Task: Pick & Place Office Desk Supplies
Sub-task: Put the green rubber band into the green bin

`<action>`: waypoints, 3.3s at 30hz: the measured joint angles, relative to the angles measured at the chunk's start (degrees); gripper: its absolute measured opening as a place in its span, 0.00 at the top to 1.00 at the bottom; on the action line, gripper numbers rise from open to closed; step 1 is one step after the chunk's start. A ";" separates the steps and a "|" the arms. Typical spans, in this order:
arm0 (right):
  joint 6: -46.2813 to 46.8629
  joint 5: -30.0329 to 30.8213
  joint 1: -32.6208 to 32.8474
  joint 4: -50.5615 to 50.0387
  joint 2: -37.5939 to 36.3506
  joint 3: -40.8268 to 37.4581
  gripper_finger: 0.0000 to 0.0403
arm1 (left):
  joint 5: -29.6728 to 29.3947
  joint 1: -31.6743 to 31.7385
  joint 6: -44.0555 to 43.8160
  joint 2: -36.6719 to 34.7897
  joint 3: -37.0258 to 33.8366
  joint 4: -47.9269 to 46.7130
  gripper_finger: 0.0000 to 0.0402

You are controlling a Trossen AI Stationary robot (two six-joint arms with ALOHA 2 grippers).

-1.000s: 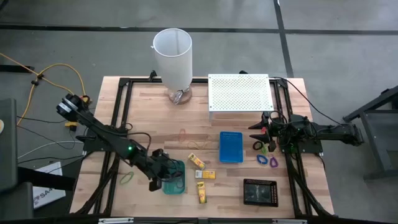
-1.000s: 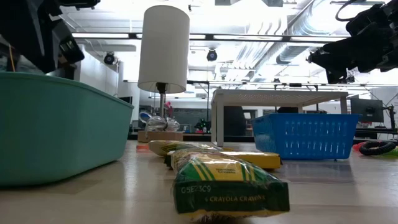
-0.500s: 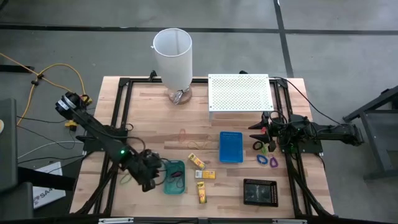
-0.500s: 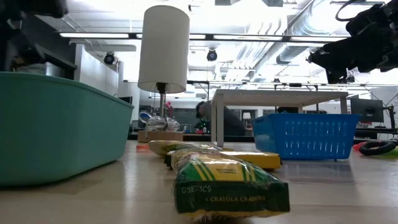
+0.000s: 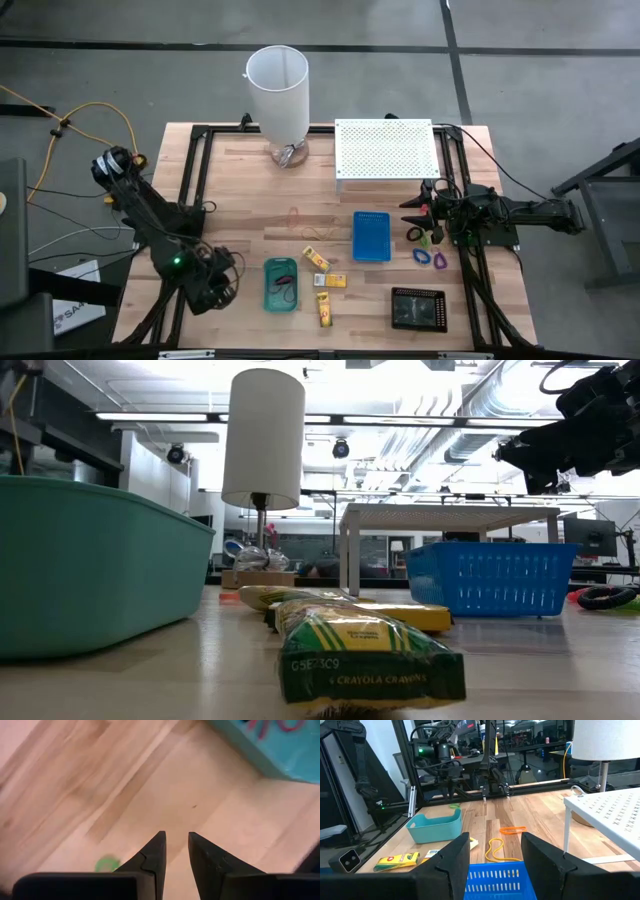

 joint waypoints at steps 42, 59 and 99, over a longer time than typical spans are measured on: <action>0.00 0.02 0.00 0.00 0.00 -0.02 0.59 | 8.11 -8.73 -23.01 12.32 0.00 -2.12 0.81; 0.00 0.02 0.02 0.00 0.00 -0.02 0.59 | 9.68 -8.23 -23.35 13.77 0.00 -0.70 0.81; 0.00 0.02 0.01 0.00 0.01 -0.01 0.59 | 3.06 -8.27 -17.88 7.05 0.00 -3.58 1.00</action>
